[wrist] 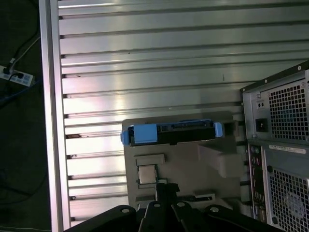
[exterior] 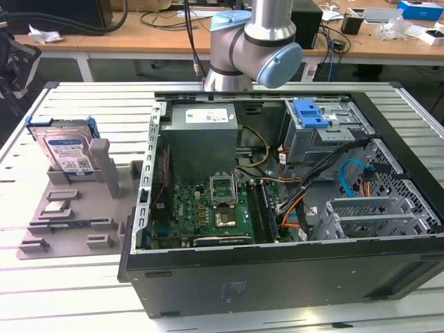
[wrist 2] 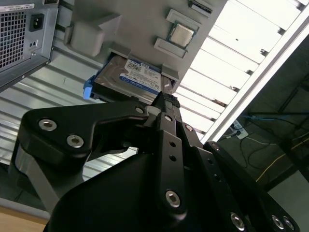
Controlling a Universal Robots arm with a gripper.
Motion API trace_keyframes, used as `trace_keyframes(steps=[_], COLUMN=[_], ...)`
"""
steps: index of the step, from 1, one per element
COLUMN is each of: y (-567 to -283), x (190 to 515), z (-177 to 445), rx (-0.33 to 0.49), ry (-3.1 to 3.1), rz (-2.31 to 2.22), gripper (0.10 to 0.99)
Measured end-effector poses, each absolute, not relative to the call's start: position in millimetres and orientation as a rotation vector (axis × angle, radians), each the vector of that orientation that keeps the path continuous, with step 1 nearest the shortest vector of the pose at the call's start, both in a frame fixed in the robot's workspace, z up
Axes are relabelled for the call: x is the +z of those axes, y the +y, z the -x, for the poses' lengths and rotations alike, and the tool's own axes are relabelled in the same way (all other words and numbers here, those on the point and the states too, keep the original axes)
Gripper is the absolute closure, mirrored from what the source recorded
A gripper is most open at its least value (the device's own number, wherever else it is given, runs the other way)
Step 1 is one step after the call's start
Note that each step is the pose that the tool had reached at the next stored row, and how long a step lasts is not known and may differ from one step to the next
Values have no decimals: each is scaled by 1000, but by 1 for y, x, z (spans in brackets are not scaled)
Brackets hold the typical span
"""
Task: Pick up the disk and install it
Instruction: 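Reach for the disk, then pick up the disk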
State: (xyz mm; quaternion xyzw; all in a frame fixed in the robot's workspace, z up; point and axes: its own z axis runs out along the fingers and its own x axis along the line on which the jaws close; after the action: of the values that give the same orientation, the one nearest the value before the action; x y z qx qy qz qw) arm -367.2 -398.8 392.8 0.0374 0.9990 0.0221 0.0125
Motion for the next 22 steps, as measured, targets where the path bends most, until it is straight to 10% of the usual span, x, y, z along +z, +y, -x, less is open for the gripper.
trace_keyframes(steps=[22], y=[-390], x=[392], z=[380], rx=[69], ry=[3114], rz=[-117], gripper=[980])
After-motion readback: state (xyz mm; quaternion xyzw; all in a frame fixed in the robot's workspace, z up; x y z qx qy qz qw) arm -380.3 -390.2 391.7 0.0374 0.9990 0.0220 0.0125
